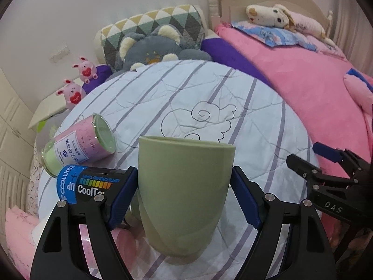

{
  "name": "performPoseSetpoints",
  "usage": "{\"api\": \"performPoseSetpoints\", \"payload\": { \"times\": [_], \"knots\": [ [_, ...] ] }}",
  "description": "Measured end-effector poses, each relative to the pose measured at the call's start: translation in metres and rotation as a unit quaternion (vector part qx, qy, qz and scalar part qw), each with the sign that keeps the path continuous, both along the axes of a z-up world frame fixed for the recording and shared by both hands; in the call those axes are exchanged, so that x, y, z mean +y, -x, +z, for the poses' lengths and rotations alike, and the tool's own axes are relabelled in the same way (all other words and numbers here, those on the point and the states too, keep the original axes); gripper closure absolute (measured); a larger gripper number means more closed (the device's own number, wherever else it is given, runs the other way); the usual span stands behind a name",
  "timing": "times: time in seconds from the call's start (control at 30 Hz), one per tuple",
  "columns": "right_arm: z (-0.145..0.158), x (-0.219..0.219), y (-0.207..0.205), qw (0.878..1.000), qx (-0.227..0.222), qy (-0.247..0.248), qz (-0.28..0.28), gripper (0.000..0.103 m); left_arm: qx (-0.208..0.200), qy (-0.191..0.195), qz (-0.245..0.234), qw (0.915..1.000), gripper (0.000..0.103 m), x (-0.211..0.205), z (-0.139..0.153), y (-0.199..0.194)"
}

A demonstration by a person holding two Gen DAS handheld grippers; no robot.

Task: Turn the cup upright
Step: 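Close the left gripper around the pale green cup's body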

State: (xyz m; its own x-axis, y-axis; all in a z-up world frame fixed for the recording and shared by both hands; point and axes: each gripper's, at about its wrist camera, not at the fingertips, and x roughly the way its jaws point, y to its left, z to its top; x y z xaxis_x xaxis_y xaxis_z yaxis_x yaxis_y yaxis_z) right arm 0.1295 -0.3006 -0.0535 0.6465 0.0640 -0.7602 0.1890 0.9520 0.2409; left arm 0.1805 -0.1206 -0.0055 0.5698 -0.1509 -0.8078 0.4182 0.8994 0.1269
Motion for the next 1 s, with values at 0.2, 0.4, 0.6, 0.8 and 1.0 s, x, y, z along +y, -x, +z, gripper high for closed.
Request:
{"api": "performPoseSetpoints", "payload": {
  "times": [0.2, 0.4, 0.6, 0.8, 1.0],
  "knots": [
    [0.004, 0.009, 0.004, 1.0, 0.003, 0.006, 0.01, 0.023, -0.012, 0.012, 0.006, 0.9998, 0.022, 0.007, 0.007, 0.009],
    [0.011, 0.017, 0.011, 1.0, -0.001, 0.015, 0.014, 0.023, -0.017, 0.024, 0.009, 0.9995, 0.022, 0.013, 0.007, 0.016],
    [0.018, 0.024, 0.017, 1.0, 0.001, 0.023, 0.017, 0.023, 0.002, 0.018, 0.005, 0.9998, 0.023, 0.015, 0.01, 0.019],
    [0.027, 0.035, 0.024, 0.999, -0.01, 0.026, 0.028, 0.023, 0.047, -0.003, 0.009, 0.9989, 0.023, 0.011, 0.013, 0.016],
    [0.037, 0.041, 0.035, 0.999, -0.023, 0.029, 0.035, 0.023, 0.058, -0.016, -0.001, 0.9982, 0.023, 0.012, 0.017, 0.032]
  ]
}}
